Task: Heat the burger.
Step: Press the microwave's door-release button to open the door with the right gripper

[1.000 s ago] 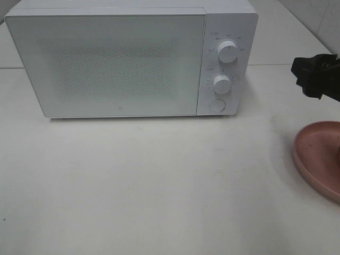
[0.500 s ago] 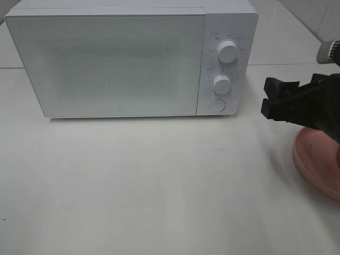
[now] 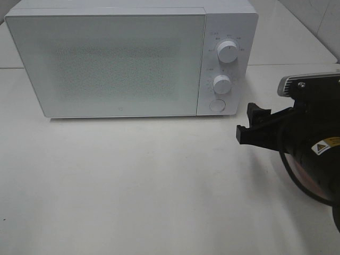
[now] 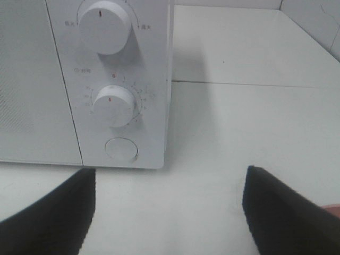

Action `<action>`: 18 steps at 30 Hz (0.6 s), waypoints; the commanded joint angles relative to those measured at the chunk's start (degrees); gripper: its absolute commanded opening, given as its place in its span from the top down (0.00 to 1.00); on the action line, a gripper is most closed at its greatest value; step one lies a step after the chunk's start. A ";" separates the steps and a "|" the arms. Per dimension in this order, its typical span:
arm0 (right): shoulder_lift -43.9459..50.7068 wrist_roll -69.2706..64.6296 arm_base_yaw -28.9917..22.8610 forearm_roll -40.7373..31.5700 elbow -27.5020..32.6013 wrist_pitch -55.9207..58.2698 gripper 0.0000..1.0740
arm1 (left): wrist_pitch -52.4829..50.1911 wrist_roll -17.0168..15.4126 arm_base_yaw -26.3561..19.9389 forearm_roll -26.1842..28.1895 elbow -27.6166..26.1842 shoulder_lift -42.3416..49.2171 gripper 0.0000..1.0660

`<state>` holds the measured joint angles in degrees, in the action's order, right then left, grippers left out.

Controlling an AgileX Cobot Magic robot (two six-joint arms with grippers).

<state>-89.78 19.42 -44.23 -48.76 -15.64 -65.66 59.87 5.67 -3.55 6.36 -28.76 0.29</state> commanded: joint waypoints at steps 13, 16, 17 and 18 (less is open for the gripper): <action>-4.87 -7.91 -4.01 -2.92 -2.52 -1.15 0.31 | -0.29 -0.34 0.06 0.00 0.23 1.09 0.08; -4.87 -16.21 -4.01 -2.92 -2.52 -1.15 0.31 | -0.29 -0.34 0.06 0.00 0.23 1.09 0.08; -4.87 -16.21 -4.01 -2.92 -2.52 -1.15 0.31 | -0.29 -0.34 0.06 0.00 0.23 1.09 0.08; -4.87 -18.79 -4.01 -2.92 -2.52 -1.15 0.31 | -0.29 -0.34 0.06 0.00 0.23 1.09 0.08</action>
<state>-94.82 2.92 -48.01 -52.02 -17.88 -66.18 59.87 5.67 -3.55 6.36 -28.76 0.29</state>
